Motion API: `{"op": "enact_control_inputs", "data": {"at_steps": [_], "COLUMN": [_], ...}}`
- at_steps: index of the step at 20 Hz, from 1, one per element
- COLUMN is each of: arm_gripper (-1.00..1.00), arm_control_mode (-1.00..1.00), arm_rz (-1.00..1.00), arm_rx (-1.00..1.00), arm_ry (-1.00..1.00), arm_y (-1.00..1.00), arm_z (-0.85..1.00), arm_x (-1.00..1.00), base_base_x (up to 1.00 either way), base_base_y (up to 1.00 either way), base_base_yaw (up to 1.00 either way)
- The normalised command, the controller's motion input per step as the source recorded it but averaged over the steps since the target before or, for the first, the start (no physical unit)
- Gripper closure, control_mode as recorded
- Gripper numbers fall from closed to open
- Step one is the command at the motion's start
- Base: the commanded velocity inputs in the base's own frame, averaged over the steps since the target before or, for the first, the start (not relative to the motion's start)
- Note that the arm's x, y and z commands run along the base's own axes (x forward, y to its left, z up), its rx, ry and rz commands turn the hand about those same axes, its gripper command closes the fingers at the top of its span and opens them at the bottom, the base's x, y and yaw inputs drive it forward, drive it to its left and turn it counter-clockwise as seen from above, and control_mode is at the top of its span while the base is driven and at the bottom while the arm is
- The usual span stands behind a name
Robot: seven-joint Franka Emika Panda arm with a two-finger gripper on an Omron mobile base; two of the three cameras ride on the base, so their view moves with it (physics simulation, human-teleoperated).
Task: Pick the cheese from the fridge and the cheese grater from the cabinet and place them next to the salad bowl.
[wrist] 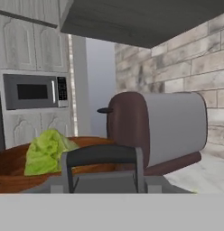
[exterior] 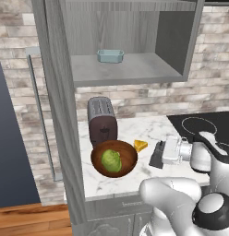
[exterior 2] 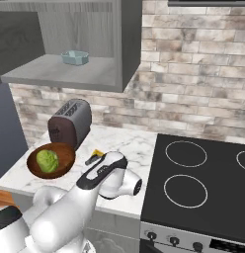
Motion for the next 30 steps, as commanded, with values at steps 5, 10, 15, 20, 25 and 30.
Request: {"op": "enact_control_inputs", "data": {"at_steps": [5, 10, 15, 20, 25, 30], "arm_gripper": [1.0, 1.0, 1.0, -1.0, -1.0, -1.0], "arm_control_mode": [-1.0, -1.0, -1.0, -1.0, -1.0, -1.0], "arm_rz": [0.0, 0.0, 0.0, 0.0, 0.0, 0.0], "arm_rx": [0.0, 0.0, 0.0, -0.02, -0.01, 0.0], "arm_ry": [0.0, 0.0, 0.0, -0.04, -0.04, -0.02], "arm_y": [0.04, 0.03, 0.07, 0.34, 0.27, 0.09], "arm_z": [-0.27, -0.24, -0.24, -0.25, -0.14, -0.03], "arm_x": [0.21, 0.18, 0.13, 0.0, 0.0, 0.0], "base_base_x": [0.0, 0.0, 0.0, 0.0, 0.0, 0.0], "base_base_y": [0.0, 0.0, 0.0, 0.0, 0.0, 0.0], "base_base_yaw": [0.0, 0.0, 0.0, 0.0, 0.0, 0.0]}}
